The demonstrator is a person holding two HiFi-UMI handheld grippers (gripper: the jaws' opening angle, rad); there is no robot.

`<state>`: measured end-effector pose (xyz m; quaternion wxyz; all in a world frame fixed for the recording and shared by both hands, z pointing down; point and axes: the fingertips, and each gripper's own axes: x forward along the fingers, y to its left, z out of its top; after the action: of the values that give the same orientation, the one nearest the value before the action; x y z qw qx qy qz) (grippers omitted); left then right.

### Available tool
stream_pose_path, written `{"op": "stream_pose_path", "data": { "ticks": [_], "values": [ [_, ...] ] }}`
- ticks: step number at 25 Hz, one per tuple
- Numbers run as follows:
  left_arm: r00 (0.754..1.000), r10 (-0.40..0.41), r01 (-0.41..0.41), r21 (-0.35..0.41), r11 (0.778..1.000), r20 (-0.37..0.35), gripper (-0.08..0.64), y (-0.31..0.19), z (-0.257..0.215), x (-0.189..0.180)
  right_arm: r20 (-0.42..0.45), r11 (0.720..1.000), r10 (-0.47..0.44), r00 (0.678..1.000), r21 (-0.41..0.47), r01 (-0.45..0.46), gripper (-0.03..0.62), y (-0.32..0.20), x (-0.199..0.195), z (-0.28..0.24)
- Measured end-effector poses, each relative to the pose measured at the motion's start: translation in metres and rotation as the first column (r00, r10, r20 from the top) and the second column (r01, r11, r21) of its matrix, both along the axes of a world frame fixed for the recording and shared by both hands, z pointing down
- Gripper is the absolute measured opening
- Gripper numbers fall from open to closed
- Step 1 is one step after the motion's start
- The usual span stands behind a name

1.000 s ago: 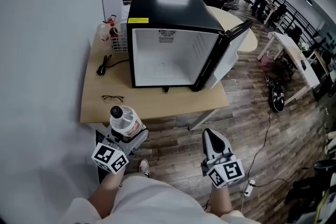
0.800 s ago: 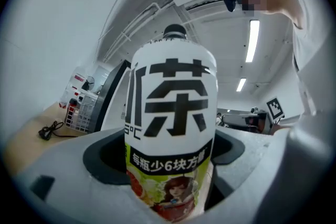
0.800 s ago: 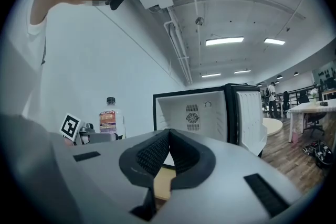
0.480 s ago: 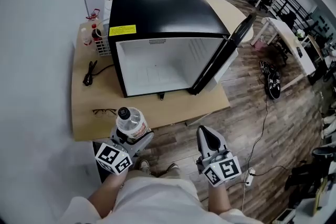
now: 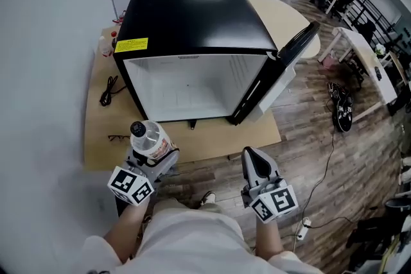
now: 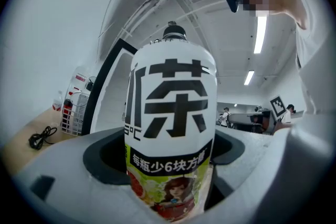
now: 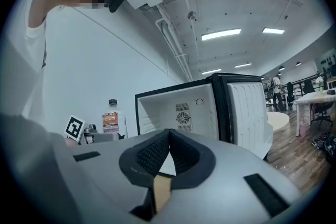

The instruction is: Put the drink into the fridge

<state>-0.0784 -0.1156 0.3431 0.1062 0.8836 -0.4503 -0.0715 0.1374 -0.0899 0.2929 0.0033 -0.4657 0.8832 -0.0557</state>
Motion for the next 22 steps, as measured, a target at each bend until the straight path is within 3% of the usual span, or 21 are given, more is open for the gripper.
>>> {"op": "stream_pose_path", "data": {
  "ticks": [7, 17, 22],
  "values": [
    [0.998, -0.051, 0.051, -0.004, 0.999, 0.041, 0.439, -0.011, 0.001, 0.013, 0.031, 0.995, -0.046, 0.998, -0.086, 0.049, 0.002, -0.011, 0.011, 0.034],
    [0.996, -0.019, 0.021, -0.019, 1.000, 0.084, 0.439, -0.029, 0.025, 0.021, 0.032, 0.984, -0.118, 0.993, -0.134, 0.121, 0.002, -0.022, -0.016, 0.057],
    [0.997, 0.004, -0.003, -0.013, 1.000, 0.079, 0.439, -0.042, 0.038, 0.023, 0.019, 0.982, -0.109, 0.994, -0.156, 0.110, 0.002, -0.025, -0.022, 0.071]
  ]
}}
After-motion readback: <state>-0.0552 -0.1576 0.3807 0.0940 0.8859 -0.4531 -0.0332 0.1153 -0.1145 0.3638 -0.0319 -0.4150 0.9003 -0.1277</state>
